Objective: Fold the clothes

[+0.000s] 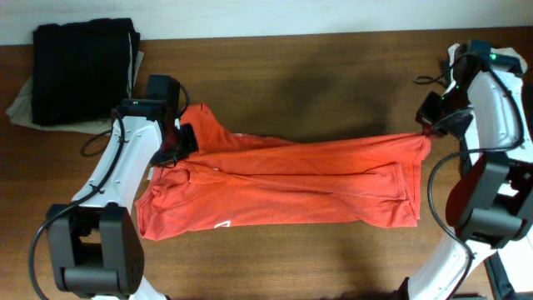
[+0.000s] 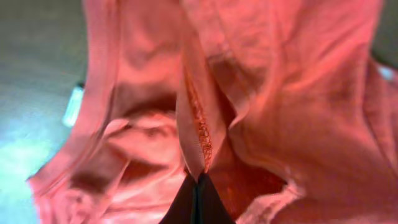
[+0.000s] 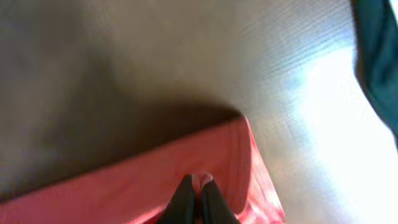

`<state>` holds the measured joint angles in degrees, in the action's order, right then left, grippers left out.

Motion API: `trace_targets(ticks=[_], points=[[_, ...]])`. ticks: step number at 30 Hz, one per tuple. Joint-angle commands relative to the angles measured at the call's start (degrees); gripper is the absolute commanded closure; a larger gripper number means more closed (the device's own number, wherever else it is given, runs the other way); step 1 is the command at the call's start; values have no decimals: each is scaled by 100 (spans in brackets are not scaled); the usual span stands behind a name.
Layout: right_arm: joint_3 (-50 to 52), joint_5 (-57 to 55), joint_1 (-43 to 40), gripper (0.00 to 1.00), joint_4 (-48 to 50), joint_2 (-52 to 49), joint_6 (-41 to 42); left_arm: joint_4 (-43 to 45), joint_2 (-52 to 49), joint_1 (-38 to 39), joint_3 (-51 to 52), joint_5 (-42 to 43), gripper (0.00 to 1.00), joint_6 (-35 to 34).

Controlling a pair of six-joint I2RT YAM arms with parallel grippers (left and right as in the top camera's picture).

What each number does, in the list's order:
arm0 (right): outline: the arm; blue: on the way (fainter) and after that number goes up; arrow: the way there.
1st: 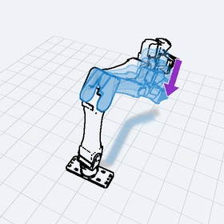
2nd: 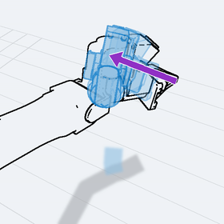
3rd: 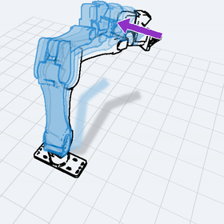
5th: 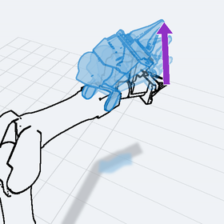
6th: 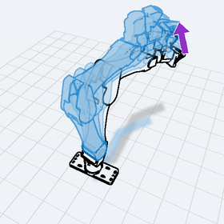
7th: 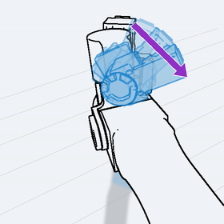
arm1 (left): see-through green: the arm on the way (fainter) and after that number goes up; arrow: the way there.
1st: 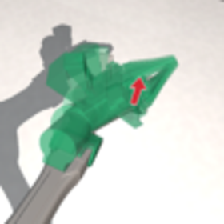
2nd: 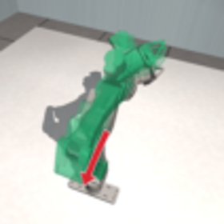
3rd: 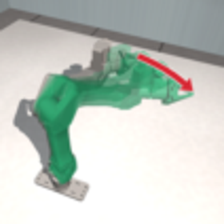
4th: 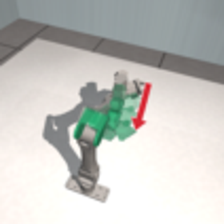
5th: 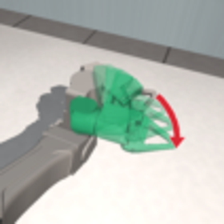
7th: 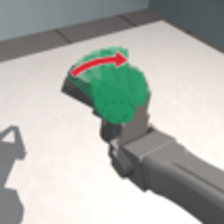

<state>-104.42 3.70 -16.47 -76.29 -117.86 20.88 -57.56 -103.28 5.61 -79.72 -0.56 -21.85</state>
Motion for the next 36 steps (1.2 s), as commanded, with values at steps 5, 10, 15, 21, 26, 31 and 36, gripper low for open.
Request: trace_targets(ticks=[5,10,15,21,26,31,36], points=[[-20,-625,7,96,-907,138,402,-625,142,-15,-2,-446,99,87],[776,-726,184,96,-728,466,684,-695,140,-24,238,-509,99,68],[1582,-750,184,96,-330,1014,807,-555,140,-315,654,-461,99,4],[2339,-874,184,96,-33,1049,817,-380,133,-339,1067,-308,99,4],[2468,-894,184,96,-4,1049,791,-369,129,-339,1237,-166,78,7],[2461,-892,181,14,-37,1049,444,-367,131,-365,1093,-181,50,7],[2459,-887,173,1,-24,1049,442,-498,208,-334,-155,-107,61,61]])
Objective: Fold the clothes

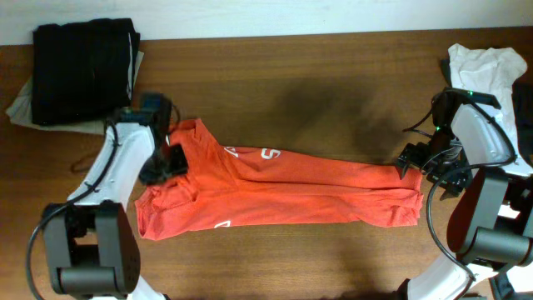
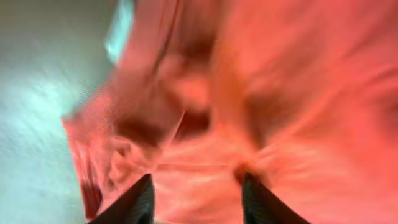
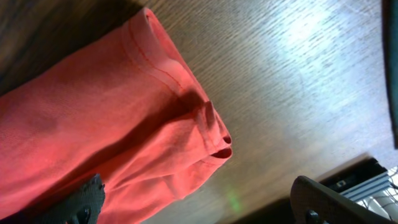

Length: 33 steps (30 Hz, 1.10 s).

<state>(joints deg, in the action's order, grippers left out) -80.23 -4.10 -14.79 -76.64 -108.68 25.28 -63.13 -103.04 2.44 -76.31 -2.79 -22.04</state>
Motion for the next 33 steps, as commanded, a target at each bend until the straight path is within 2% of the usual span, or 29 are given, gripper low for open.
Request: trace_targets(ticks=[1,2,3,5,6,9,12,15,18,21,26,29,30,31,32,33], points=[[39,-42,20,7,50,131,-155,446,181,35,-568,566,80,431],[42,111,22,30,114,129,-363,632,155,74,-538,890,92,511],[46,511,22,68,173,129,-741,739,72,173,-433,1145,99,507],[66,669,22,92,203,129,-896,761,-131,319,-321,1158,99,525],[111,695,24,96,295,129,-894,761,-365,387,-275,1191,100,525],[387,848,28,96,527,129,-898,809,-979,455,-234,1268,100,525],[940,1123,26,96,1158,129,-892,846,-1270,411,-234,1231,100,525],[1510,1145,28,95,1757,129,-828,909,-1427,181,-234,839,100,522],[2094,1139,26,91,2529,129,-831,890,-1569,-264,-155,855,100,520],[2129,1123,24,94,2826,129,-772,898,-1580,-713,17,743,100,498],[1958,1172,103,90,3145,129,-791,949,-1576,-1414,15,774,99,496],[1176,1314,85,75,2680,129,-922,905,-1576,-1628,-142,769,99,409],[841,1311,57,61,2439,129,-1091,815,-1576,-1707,-271,774,100,319],[310,1287,-2,25,2024,129,-1294,682,-1554,-1808,-474,769,99,326],[-166,1213,-79,3,1657,129,-1456,496,-1521,-1884,-708,767,99,328],[-581,1086,-164,1,1340,129,-1456,361,-1499,-1921,-883,769,100,328]])
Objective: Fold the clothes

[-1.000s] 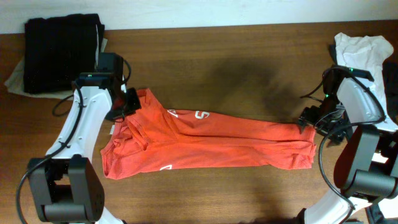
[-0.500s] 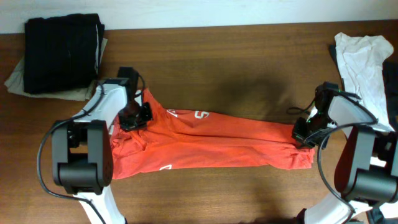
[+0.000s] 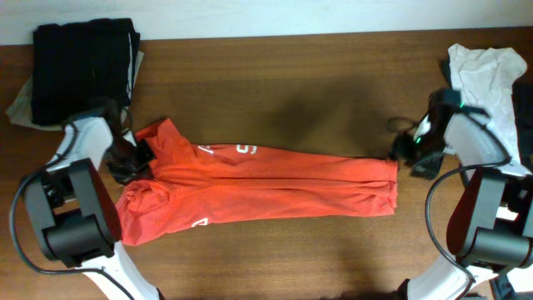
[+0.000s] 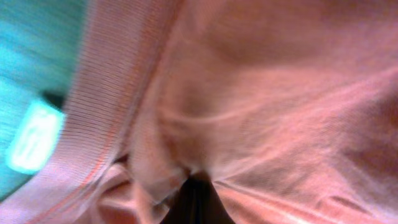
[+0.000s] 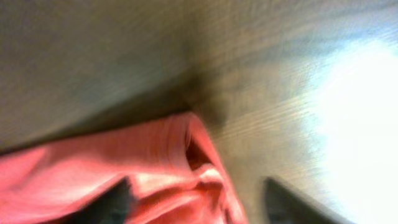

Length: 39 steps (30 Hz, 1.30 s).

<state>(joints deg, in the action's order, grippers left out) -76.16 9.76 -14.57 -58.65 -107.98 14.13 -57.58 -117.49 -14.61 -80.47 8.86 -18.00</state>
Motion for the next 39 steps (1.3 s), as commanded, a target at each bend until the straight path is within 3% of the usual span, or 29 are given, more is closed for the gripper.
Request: trace_targets(ticks=[1,2,4,5,6,9,17,18,21,22,23,27,32,34,39], points=[[-1248,-280,-302,1,-634,59,-339,-363,-42,-243,-686,-398,99,-76],[-1401,-264,-433,1,-726,59,-343,-522,-33,-245,-907,-396,99,-74],[-1268,-262,-535,1,-717,57,-402,-667,-33,-243,-1067,-396,81,-76],[-1056,-251,-533,1,-713,57,-522,-664,-33,-243,-1067,-396,28,-76],[-828,-114,-520,1,-649,57,-590,-664,-35,-243,-1064,-396,1,-76],[170,876,-518,1,-140,55,-1045,-656,-35,-243,-1064,-398,1,-76],[1814,1729,-181,1,1399,48,-1071,-634,-35,-245,-1064,-398,1,-76],[1917,1836,-15,7,1563,46,-1067,-634,-35,-243,-1064,-398,1,-76],[1991,1615,310,39,1676,48,-595,-636,-35,-243,-1064,-398,1,-76],[1991,1615,326,63,1692,48,-568,-640,-35,-243,-1064,-398,1,-76],[1989,1613,319,93,1692,48,-568,-658,-35,-243,-1064,-398,1,-76],[1620,1108,20,96,1318,63,-289,-656,-35,-243,-1064,-400,1,-76],[-1132,-468,-767,96,-1331,162,-264,-656,-35,-243,-1064,-400,1,-76],[-1740,-444,-557,96,-1891,162,-267,-656,-35,-243,-1064,-398,1,-76],[-1663,-164,730,96,-1825,151,17,-656,-35,-243,-1064,-396,1,-76]])
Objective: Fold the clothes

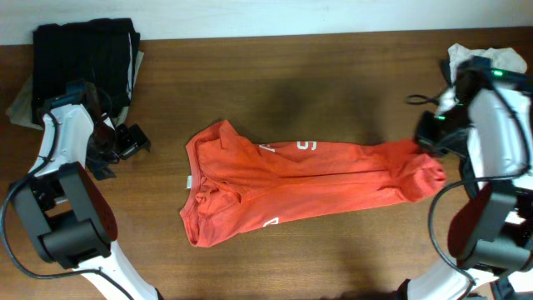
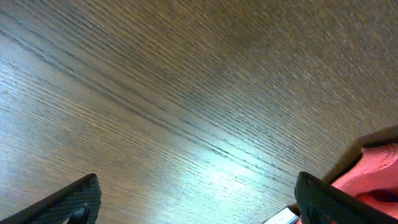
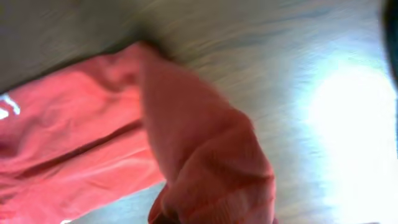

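Observation:
The orange shirt (image 1: 308,179) lies in a long strip across the middle of the wooden table (image 1: 291,75), collar end at the left. My right gripper (image 1: 426,140) is shut on the shirt's right end; in the right wrist view bunched orange cloth (image 3: 205,162) hides the fingers. My left gripper (image 1: 129,142) stands open over bare wood, well left of the shirt. In the left wrist view the left gripper (image 2: 199,208) has its fingers wide apart, with only a corner of the shirt (image 2: 376,177) showing at the right.
A folded black garment (image 1: 83,67) lies on a beige cloth at the back left corner, just behind my left arm. A white cloth (image 1: 487,58) is heaped at the back right, beside my right arm.
My left gripper has let go of the shirt's collar end and now stands open farther left. My right gripper, open beside the right end before, is shut on it. The shirt lies farther right.
Both grippers first held the shirt's far edge stretched between them. Then both were open and the shirt lay folded lengthwise. Then the left was shut on the collar end, with the shirt farther left. Now the right holds the other end, with the shirt farther right.

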`<state>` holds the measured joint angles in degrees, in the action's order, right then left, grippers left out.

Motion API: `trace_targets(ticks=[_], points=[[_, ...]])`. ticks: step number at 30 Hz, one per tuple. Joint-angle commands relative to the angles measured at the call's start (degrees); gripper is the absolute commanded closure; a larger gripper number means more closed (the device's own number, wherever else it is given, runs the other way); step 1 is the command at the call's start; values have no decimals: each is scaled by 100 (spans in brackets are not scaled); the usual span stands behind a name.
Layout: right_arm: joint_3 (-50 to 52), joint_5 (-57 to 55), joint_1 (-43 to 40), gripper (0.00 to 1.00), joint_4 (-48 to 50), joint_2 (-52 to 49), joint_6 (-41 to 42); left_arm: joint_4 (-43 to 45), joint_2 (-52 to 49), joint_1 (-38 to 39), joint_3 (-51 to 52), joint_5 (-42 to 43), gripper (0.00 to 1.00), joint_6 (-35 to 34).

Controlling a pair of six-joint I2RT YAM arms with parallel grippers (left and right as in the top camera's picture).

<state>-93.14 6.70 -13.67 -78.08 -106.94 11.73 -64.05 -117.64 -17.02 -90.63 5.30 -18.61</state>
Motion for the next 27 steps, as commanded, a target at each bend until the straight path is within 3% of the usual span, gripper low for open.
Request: trace_targets(ticks=[1,7,16,17,18,19,20,24,27], points=[[35,358,940,96,267,44,293,-9,-20,-2,-48,-39,1,-15],[35,573,2426,96,857,-247,896,-9,-20,-2,-48,-39,1,-15],[35,719,3357,95,1346,-887,1285,-11,-20,9,-48,-39,1,-15],[35,914,3425,85,1432,-887,1281,-15,-20,7,-48,-37,1,-15],[35,988,3480,48,1462,-887,1283,-31,-20,9,-46,-39,1,-15],[35,984,3543,19,1456,-887,1279,-33,-20,17,-44,-39,1,-15],[35,986,3626,13,1425,-887,1279,-28,-20,17,-39,-39,1,-15],[-109,981,3532,9,1045,-848,1193,-28,-20,24,-39,-42,1,-15],[-175,984,3222,10,645,-852,599,-28,-20,24,-39,-42,1,-15]])
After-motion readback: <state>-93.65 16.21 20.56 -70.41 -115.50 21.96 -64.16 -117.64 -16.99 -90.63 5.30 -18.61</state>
